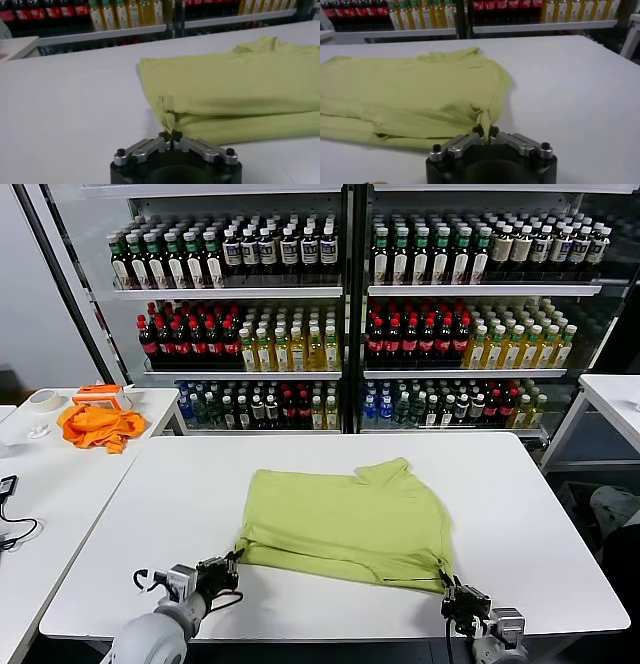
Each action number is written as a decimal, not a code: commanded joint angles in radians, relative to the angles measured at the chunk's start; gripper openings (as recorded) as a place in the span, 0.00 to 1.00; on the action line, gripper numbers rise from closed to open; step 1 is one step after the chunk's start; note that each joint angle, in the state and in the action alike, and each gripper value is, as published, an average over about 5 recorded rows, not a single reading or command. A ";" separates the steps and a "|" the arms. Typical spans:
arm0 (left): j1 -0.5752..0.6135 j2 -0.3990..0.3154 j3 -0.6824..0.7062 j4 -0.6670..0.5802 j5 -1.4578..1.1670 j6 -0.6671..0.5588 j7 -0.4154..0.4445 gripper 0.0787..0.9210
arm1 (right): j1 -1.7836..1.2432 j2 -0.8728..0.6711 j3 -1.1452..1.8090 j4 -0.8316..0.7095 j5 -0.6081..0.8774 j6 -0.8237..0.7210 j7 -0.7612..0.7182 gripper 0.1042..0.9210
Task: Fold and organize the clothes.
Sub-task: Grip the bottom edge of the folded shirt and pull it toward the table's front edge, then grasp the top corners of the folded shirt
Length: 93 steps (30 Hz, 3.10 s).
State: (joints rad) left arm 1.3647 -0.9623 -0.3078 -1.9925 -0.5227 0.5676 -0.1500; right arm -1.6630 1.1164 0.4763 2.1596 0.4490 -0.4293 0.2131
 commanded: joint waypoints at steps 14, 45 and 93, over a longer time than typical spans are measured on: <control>0.362 0.001 -0.139 -0.280 0.094 0.000 -0.086 0.02 | -0.126 -0.013 -0.008 0.084 -0.087 0.015 0.008 0.17; -0.279 0.006 0.007 0.137 -0.089 -0.069 0.067 0.88 | 0.747 0.058 -0.203 -0.338 0.104 -0.150 0.036 0.88; -0.491 -0.033 0.145 0.512 -0.075 -0.156 0.196 0.82 | 0.980 0.315 -0.279 -0.910 -0.092 -0.063 -0.010 0.77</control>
State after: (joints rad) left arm 0.8667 -0.9954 -0.1688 -1.4824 -0.5993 0.4222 0.0283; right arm -0.6910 1.4229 0.2024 1.2735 0.3633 -0.4812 0.2153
